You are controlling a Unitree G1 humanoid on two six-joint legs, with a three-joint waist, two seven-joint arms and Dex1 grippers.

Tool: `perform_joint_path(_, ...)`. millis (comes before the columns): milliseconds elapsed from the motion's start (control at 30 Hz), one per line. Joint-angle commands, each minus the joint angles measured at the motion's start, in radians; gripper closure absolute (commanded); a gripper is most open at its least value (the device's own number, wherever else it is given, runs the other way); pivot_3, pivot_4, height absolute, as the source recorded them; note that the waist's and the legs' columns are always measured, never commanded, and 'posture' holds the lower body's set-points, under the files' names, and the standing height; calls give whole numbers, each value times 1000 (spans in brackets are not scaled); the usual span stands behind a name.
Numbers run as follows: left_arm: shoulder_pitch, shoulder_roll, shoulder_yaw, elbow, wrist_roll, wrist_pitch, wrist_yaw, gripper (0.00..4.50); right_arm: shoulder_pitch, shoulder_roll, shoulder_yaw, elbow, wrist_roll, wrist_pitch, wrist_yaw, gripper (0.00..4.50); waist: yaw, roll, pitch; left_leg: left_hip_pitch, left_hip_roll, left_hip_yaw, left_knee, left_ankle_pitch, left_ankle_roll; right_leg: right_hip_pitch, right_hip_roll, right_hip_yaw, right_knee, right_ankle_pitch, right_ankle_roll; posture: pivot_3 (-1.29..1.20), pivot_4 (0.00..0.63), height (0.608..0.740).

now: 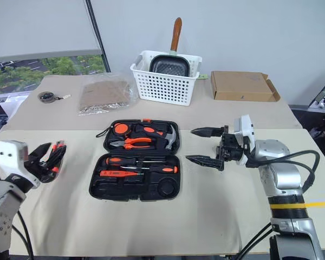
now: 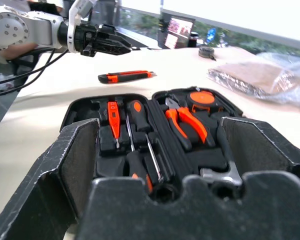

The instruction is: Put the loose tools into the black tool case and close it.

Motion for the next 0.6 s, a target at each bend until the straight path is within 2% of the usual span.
perform_joint_path(33, 25, -23, 50, -27, 55, 24, 121, 455, -66, -6, -3, 78, -1, -50, 95, 0, 3, -1, 0, 0, 0, 0, 0, 0, 0, 0, 0, 0, 0, 0, 0, 0, 150, 700)
perform_joint_path(67, 27, -33, 60, -27, 56, 31, 146, 116, -80, -8, -2, 99, -3, -53, 110, 0, 6, -1, 0, 0, 0, 0, 0, 0, 0, 0, 0, 0, 0, 0, 0, 0, 150, 700)
perform_joint_path(100, 31, -44, 69, -31, 60, 48, 177, 30, -95, -10, 0, 117, -4, -54, 127, 0, 6, -1, 0, 0, 0, -1, 0, 0, 0, 0, 0, -1, 0, 3, -5, 0, 150, 700)
perform_joint_path(300, 60, -59, 39, -43, 56, 133, 212, 30, -130, -9, 11, 154, -20, -59, 171, 0, 2, -2, 0, -1, 0, 0, 0, 0, 0, -1, -1, 0, 0, 4, -6, 0, 150, 700)
perform_joint_path(600, -10, -31, -17, 68, 79, 185, 214, 30, -108, -8, 6, 112, -18, -43, 158, 0, 2, -2, 0, -1, 0, 0, 0, -3, -8, -1, 0, -1, 1, 2, -4, 0, 150, 700)
